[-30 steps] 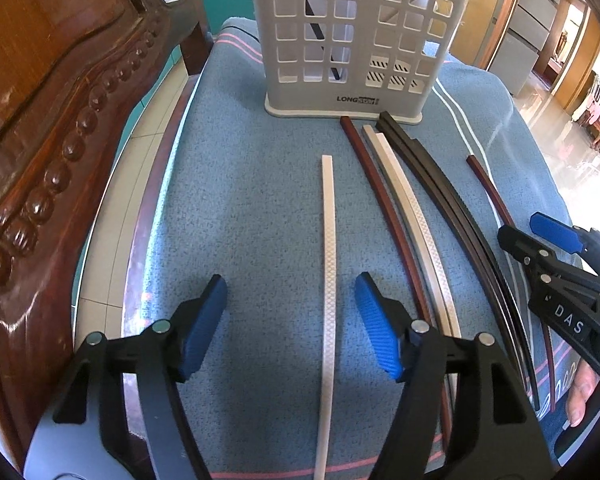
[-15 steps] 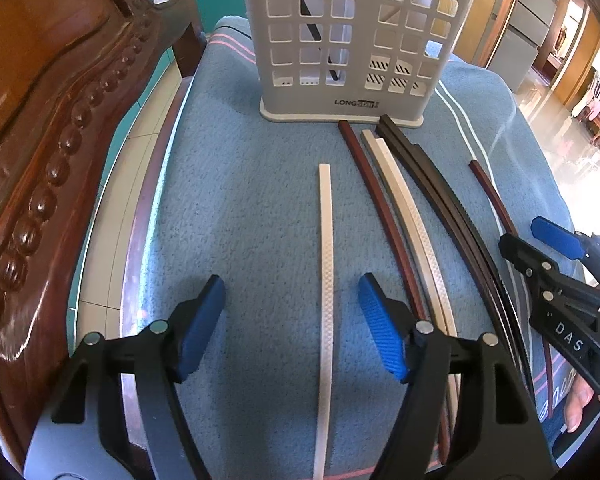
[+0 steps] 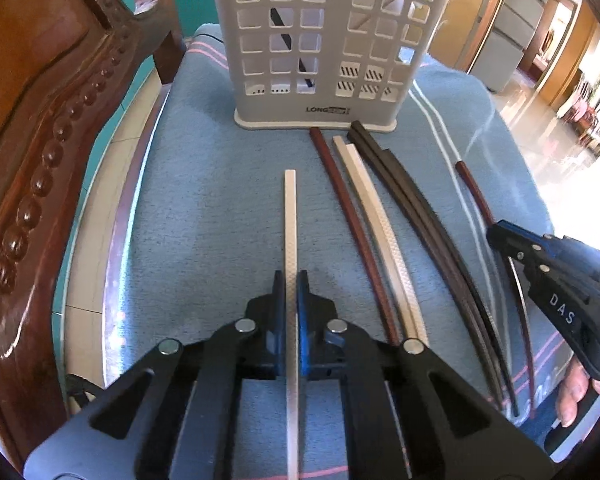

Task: Organize utensils
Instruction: 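Lift both chopsticks and lower them into the white basket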

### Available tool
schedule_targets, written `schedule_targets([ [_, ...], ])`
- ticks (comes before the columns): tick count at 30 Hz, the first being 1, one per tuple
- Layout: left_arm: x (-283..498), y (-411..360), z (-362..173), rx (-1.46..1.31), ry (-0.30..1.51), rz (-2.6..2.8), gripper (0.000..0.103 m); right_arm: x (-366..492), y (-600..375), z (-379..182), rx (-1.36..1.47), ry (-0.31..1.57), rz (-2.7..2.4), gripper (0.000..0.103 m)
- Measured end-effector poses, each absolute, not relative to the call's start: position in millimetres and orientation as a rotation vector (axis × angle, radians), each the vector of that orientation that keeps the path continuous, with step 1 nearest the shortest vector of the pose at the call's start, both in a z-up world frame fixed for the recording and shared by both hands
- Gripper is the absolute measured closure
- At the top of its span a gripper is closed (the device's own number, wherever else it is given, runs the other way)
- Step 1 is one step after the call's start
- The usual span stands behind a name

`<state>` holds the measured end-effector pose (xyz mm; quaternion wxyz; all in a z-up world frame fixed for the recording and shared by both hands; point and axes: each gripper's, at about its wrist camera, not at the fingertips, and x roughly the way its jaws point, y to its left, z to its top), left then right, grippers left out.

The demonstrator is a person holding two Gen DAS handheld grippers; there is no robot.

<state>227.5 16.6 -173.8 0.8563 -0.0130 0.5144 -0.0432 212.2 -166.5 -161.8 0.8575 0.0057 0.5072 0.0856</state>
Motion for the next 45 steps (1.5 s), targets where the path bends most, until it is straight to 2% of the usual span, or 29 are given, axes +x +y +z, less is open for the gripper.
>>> schedule_targets([
  [7, 206.4, 13.8, -123.3, -0.022, 0.944, -0.082, 0.097, 193.0, -179.0, -110.3, 0.022, 0.922, 0.187, 0.097],
  [17, 174.1, 27.7, 6.0, -0.081, 0.647, -0.126, 0.097, 164.8, -187.1, -5.4, 0.052, 0.693, 0.287, 0.096],
  [25, 179.6, 34.7, 87.9, -0.045, 0.473, -0.127, 0.097, 188.0, -178.8, 76.7, 0.123, 0.498, 0.387, 0.096],
  [30, 207.6, 43.2, 132.0, -0.152, 0.306, -0.052, 0.097, 219.9, -175.3, 110.3, 0.223, 0.313, 0.36, 0.096],
  [35, 251.2, 50.9, 122.5, -0.256, 0.26, 0.025, 0.097, 251.9, -163.5, 90.3, 0.24, 0.296, 0.299, 0.096],
  [45, 297.7, 39.8, 43.3, -0.205, 0.402, 0.073, 0.096, 270.9, -138.3, 33.3, 0.185, 0.425, 0.288, 0.097],
])
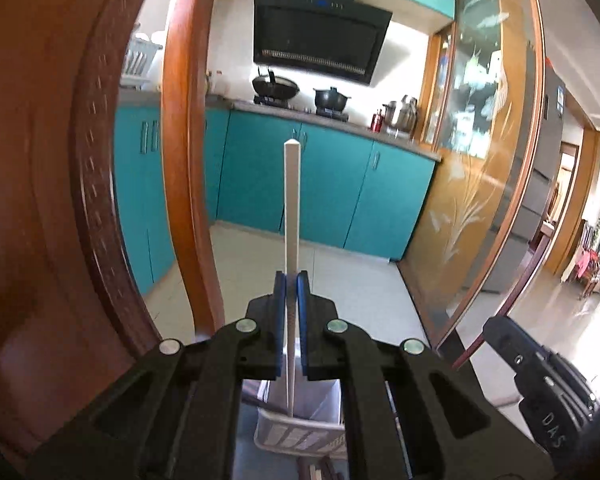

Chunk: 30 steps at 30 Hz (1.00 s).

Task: Organize utensils
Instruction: 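Lift both chopsticks and lower them into the white basket, then open both tools over the basket and bring them back to the cloth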

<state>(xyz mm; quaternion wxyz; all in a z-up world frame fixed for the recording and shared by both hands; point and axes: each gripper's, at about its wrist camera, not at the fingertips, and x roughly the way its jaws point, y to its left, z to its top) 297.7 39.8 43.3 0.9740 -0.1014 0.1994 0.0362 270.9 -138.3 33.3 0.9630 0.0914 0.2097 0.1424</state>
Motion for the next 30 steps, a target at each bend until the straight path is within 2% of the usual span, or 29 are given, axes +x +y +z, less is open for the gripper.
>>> schedule_targets([
  [5, 289.7, 37.6, 29.8, -0.198, 0.42, 0.055, 0.094, 259.6, -136.5, 26.8, 0.147, 0.433, 0.274, 0.096],
  [8, 270.6, 43.2, 25.5, -0.22, 0.415, 0.039, 0.083, 250.9, -140.5, 31.4, 0.148, 0.417, 0.261, 0.094],
  [10, 257.0, 45.7, 26.3, -0.228, 0.403, 0.03, 0.074, 239.3, -145.7, 37.9, 0.158, 0.394, 0.256, 0.089],
  [14, 225.1, 44.9, 25.1, -0.235, 0.385, 0.002, 0.065, 198.6, -164.2, 53.8, 0.201, 0.309, 0.309, 0.088],
  [15, 212.8, 44.3, 20.6, -0.237, 0.395, -0.012, 0.06, 187.4, -168.8, 55.8, 0.212, 0.277, 0.343, 0.085],
  [16, 202.5, 43.3, 13.2, -0.241, 0.42, -0.032, 0.059, 165.2, -175.9, 58.2, 0.218, 0.218, 0.402, 0.079],
  [18, 190.7, 39.2, -8.4, -0.246, 0.497, -0.062, 0.059, 138.9, -183.3, 51.5, 0.198, 0.197, 0.423, 0.077],
  [20, 182.9, 32.9, -38.0, -0.233, 0.59, -0.094, 0.059, 128.9, -186.7, 36.2, 0.184, 0.247, 0.424, 0.077],
  [25, 171.5, 11.4, -124.6, -0.216, 0.863, -0.172, 0.064, 150.9, -190.0, -60.0, 0.117, 0.654, 0.262, 0.076],
  [27, 168.5, 0.5, -141.0, -0.187, 0.921, -0.184, 0.064, 160.0, -199.4, -94.4, 0.165, 0.798, 0.2, 0.076],
  [30, 168.3, -18.0, -153.6, -0.137, 0.968, -0.215, 0.063, 163.9, -201.4, -113.9, 0.196, 0.881, 0.205, 0.073],
])
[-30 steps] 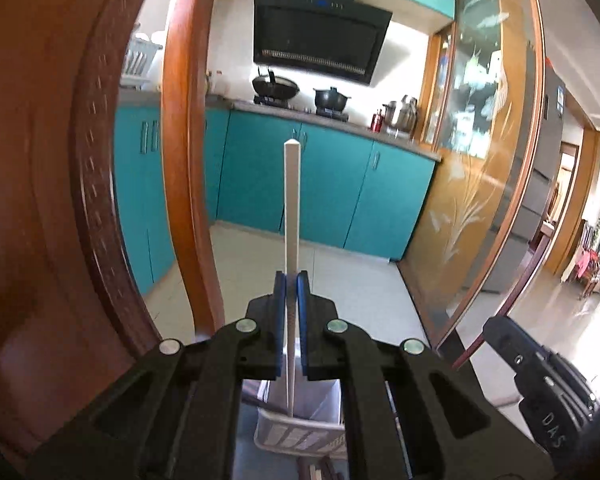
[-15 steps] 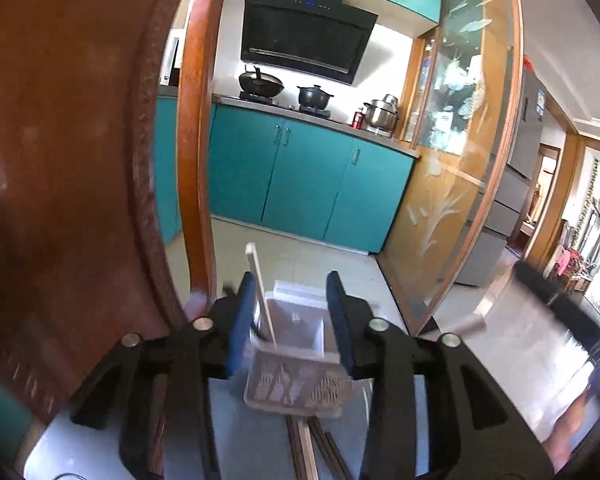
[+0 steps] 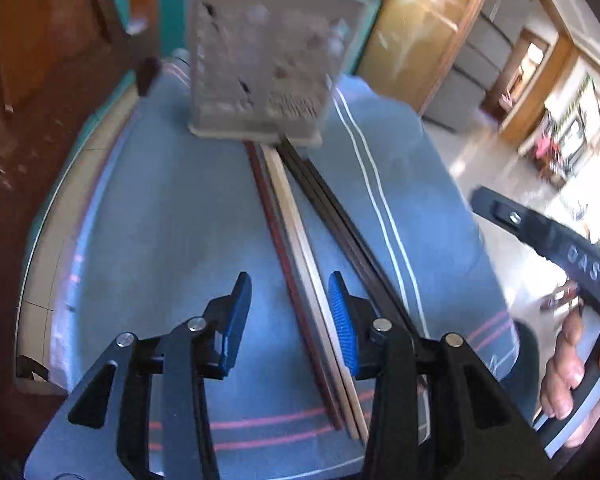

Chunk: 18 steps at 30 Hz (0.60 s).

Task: Organize utensils
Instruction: 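Open both tools over the basket and bring them back to the cloth, then straddle black chopsticks with the right tool while the left tool straddles red and light chopsticks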

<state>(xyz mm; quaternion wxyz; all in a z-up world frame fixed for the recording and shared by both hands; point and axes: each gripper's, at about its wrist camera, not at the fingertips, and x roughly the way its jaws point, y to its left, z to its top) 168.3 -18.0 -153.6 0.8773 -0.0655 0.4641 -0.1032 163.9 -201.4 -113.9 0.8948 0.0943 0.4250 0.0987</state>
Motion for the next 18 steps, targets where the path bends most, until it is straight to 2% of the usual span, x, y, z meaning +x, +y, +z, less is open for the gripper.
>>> schedule_targets([
  [3, 167.6, -31.4, -166.3, -0.096, 1.004, -0.237, 0.063, 163.8, -192.2, -112.8, 0.132, 0.884, 0.203, 0.067],
  [4, 168.4, -33.7, -169.2, -0.089, 1.017, -0.247, 0.072, 162.8, -188.9, -111.8, 0.116, 0.88, 0.206, 0.066],
  [7, 167.1, -35.2, -172.2, -0.049, 1.011, -0.25, 0.082, 161.3, -184.0, -113.0, 0.106, 0.892, 0.228, 0.063],
  [18, 145.5, -9.2, -170.3, -0.091, 1.023, -0.227, 0.086, 171.2, -138.6, -160.7, -0.038, 1.102, 0.294, 0.063],
])
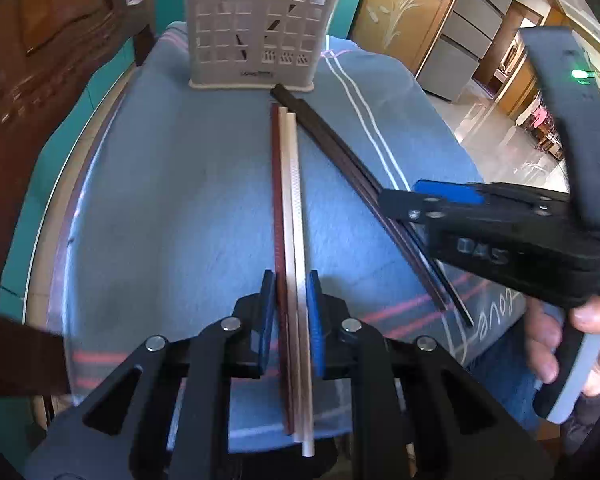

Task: Organize utensils
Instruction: 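Straddle black chopsticks with the right tool while the left tool straddles red and light chopsticks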

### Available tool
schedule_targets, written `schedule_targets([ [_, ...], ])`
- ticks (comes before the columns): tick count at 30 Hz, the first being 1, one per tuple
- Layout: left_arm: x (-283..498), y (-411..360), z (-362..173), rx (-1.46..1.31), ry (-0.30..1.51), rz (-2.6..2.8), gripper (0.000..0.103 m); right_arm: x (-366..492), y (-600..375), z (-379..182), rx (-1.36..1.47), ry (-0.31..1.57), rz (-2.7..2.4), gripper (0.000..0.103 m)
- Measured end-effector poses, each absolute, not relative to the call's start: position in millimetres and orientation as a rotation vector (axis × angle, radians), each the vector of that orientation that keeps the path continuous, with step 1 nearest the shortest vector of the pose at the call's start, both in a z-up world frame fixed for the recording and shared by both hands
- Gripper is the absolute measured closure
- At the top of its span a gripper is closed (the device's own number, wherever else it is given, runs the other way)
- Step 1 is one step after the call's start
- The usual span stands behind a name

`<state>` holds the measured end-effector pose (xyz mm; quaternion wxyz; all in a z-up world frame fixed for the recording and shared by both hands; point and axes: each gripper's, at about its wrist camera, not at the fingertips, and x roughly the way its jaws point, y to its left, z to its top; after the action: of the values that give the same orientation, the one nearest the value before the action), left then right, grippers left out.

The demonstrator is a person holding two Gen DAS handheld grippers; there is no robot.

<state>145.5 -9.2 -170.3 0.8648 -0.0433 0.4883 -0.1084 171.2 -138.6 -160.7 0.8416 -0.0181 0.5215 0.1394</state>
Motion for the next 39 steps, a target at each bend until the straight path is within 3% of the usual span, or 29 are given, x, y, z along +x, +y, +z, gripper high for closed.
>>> schedule_targets([
  [2, 141.0, -5.3, -170.3, -0.09, 1.027, -0.222, 0.086, 172.7, -135.0, -161.7, -0.028, 1.119, 0.306, 0.071],
  [3, 139.7, -4.9, -170.4, -0.087, 1.028, -0.22, 0.086, 173.2, -132.7, -162.0, -0.018, 1.12, 0.31, 0.086],
  [8, 134.0, -1.6, -169.6, -0.075, 1.039, -0.225, 0.086, 170.5, -126.8, -160.2, 0.014, 1.127, 0.332, 0.089],
  [9, 134.9, -1.3, -169.1, -0.073, 1.041, -0.226, 0.086, 170.6, -128.9, -158.8, 0.044, 1.124, 0.334, 0.097],
  [17, 136.3, 3.0, -157.4, -0.081, 0.999, -0.222, 0.086, 179.6, -161.1, -162.2, 0.113, 1.15, 0.231, 0.1],
  [20, 141.6, 5.5, -154.3, -0.088, 0.99, -0.216, 0.086, 176.9, -161.1, -157.6, 0.055, 1.125, 0.201, 0.096],
  [22, 146.0, 5.2, -154.2, -0.085, 0.992, -0.214, 0.086, 173.9, -156.0, -154.3, 0.029, 1.101, 0.239, 0.081],
  [26, 157.1, 0.7, -161.7, -0.063, 1.017, -0.205, 0.086, 176.9, -146.7, -161.0, -0.017, 1.113, 0.234, 0.08],
  [27, 159.2, -0.8, -164.2, -0.061, 1.025, -0.207, 0.086, 176.8, -145.2, -161.1, -0.02, 1.106, 0.232, 0.084],
  [28, 160.1, -2.0, -165.9, -0.061, 1.028, -0.207, 0.086, 177.2, -145.4, -161.5, -0.014, 1.102, 0.232, 0.096],
  [30, 160.7, -3.9, -168.4, -0.061, 1.031, -0.206, 0.086, 177.8, -146.2, -162.6, 0.012, 1.105, 0.24, 0.1],
  [39, 160.8, 2.2, -168.2, -0.085, 1.037, -0.181, 0.086, 183.5, -185.8, -161.1, 0.111, 1.143, 0.159, 0.101],
])
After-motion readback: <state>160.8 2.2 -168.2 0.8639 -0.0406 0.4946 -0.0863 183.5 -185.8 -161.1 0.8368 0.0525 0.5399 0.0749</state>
